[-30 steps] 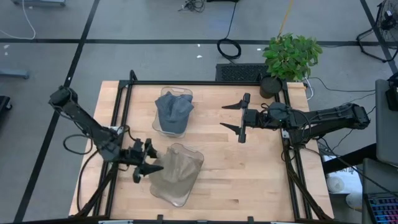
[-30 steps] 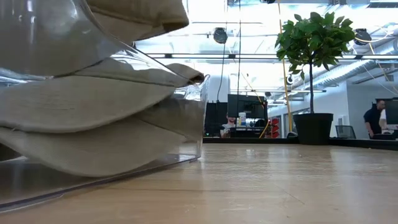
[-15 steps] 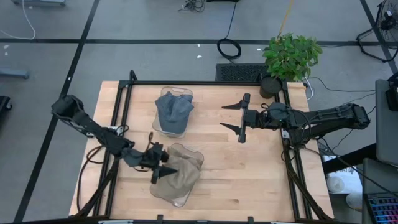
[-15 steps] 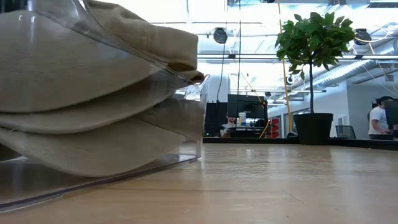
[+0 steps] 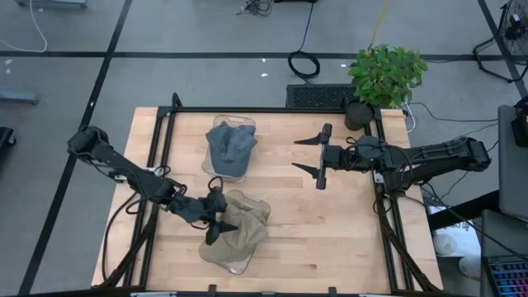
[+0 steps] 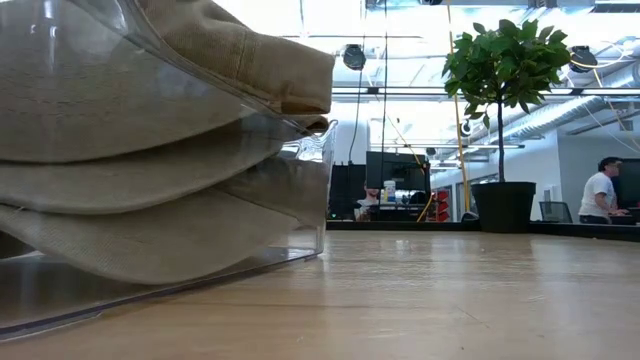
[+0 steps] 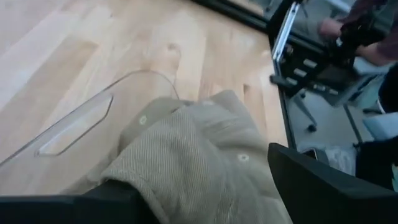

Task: Stack caps by color
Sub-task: Stack the brown cap on the stacked brown caps in the bottom transparent bin

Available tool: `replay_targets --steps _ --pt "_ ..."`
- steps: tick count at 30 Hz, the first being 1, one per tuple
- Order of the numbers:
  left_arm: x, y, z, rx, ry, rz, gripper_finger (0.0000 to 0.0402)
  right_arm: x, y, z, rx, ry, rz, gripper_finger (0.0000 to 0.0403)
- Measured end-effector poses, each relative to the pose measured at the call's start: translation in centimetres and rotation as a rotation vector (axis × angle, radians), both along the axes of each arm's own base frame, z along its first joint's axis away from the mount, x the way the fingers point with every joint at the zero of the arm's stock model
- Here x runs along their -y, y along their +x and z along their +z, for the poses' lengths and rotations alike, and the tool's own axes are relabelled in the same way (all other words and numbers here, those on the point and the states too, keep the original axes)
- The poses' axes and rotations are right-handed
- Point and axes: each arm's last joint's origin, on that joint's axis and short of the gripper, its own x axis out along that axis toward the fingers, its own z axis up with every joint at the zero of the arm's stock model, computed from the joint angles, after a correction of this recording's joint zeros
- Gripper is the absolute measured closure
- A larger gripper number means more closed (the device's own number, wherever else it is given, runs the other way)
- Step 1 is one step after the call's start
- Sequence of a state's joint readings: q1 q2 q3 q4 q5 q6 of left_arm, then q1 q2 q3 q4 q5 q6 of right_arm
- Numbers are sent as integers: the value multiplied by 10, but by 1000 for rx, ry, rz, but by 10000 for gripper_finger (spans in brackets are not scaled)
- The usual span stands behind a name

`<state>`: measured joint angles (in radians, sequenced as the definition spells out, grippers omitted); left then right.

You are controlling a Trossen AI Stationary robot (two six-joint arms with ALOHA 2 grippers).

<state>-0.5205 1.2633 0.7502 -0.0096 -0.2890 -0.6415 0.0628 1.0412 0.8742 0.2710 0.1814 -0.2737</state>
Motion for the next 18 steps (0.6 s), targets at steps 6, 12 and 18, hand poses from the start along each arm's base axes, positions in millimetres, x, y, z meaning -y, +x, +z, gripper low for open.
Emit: replay_targets --steps 6,12,18 --pt "-1 -1 8 -102 -18 -13 135 0 0 0 0 0 0 129" --pt "-4 -4 16 -262 -99 44 135 0 0 0 0 0 0 129" --pt "-9 -5 29 -390 -227 67 135 0 0 0 0 0 0 129"
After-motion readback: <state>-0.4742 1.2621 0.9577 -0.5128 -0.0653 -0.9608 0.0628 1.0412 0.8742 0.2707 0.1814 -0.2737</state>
